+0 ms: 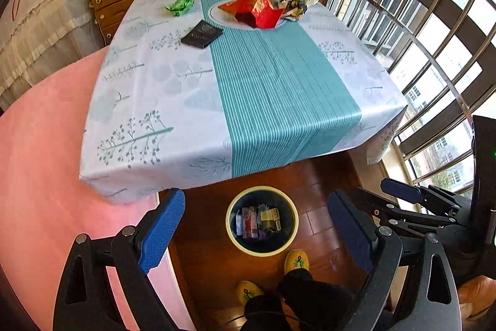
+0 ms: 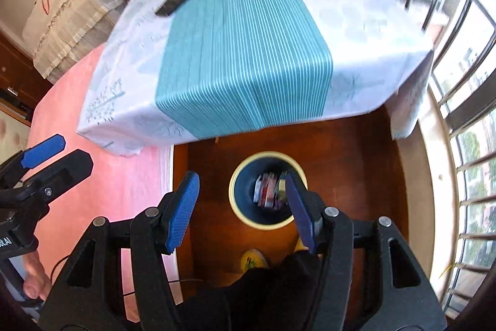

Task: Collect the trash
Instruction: 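Move both tools back toward the plate of trash on the table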

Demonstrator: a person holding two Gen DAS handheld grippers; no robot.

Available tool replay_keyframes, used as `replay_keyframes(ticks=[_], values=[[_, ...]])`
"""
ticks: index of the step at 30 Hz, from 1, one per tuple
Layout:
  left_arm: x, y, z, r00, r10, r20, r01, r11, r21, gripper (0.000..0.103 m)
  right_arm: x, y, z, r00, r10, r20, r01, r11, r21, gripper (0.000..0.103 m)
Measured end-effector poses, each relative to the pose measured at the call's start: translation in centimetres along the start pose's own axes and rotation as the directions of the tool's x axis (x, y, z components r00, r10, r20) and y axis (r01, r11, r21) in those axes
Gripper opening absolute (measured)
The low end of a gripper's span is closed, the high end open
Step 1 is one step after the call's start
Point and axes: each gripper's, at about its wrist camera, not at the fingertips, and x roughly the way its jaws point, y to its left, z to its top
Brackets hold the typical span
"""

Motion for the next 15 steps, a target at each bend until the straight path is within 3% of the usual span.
replay_keyframes(ticks=[10,15], values=[[-5.9,1.1,3.8,0.991,-0.031,0.129,0.026,0.999,0.043,0.095,-6.6,3.3,4.3,0.977,-0.073,0.199,0.091,0.993,-0.081,0.055],[-6.2,1.3,7.0,0.986,-0.035,0.162,0.029,0.999,0.041,0.095,-7.4,2.8,7.4,0.971,-0.073,0.229,0.088,0.995,-0.055,0.055]])
